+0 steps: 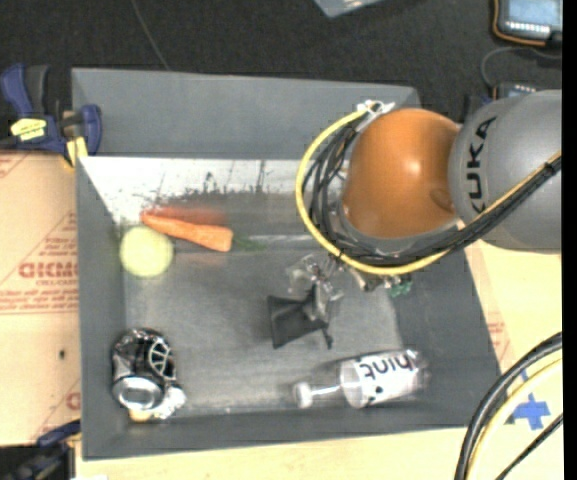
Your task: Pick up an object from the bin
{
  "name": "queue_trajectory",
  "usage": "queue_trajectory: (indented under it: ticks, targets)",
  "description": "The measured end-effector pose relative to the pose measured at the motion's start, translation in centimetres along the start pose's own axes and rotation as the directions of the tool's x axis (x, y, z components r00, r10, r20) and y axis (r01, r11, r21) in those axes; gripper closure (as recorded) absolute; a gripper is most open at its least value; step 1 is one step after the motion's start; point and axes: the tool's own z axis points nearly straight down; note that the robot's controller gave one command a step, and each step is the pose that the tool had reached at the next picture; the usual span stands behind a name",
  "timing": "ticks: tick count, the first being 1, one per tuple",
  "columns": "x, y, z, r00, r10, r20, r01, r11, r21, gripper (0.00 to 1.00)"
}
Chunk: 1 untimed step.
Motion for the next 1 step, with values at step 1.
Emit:
queue_trajectory:
  ticks: [1]
  targets:
    - [-0.01, 0.02, 0.00, 1.000, 0.001, 0.000, -0.001, 1.000, 0.000, 1.00]
